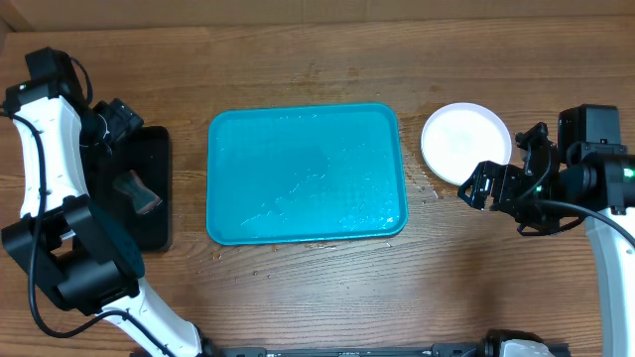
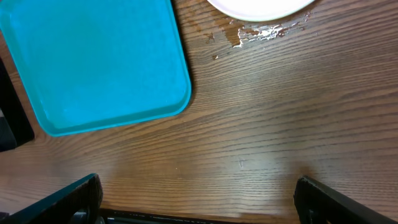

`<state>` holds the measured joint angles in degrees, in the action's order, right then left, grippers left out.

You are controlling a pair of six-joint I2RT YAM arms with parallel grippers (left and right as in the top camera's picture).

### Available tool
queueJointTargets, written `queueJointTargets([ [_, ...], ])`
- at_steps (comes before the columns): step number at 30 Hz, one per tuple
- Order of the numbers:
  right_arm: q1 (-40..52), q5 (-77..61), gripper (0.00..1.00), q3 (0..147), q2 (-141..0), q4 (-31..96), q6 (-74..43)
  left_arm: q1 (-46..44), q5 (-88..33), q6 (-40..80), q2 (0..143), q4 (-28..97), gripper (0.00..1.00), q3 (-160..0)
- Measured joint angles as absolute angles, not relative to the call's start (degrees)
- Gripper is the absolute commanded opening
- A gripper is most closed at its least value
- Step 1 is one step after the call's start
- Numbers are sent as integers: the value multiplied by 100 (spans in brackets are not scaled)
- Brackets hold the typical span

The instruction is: Clean dirty plates on tray and stack at the side

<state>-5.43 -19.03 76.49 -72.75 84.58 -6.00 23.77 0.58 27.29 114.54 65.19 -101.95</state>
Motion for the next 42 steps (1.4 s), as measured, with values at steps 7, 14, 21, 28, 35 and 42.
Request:
queueJointTargets([
  [7,-493,-1907,100,7537,-7212,7944,-596,2377,58,2729,11454,6517,100,-10195],
  [14,-246,-1907,100,6311,-5721,6263,-600,2377,43,2727,11454,6517,100,-10195],
  [21,-32,-1916,100,4733,-3037,4936,-596,2377,19,2727,11454,6517,100,-10195],
  [28,-21,-1872,100,3559,-1664,4241,-591,2377,16,2729,11454,6519,100,-10195],
  [35,217,-1695,100,2305,-622,2832,-596,2377,16,2727,11454,6517,100,-10195],
  [42,342,-1476,100,1092,-104,1173,-596,2377,19,2729,11454,6517,100,-10195],
])
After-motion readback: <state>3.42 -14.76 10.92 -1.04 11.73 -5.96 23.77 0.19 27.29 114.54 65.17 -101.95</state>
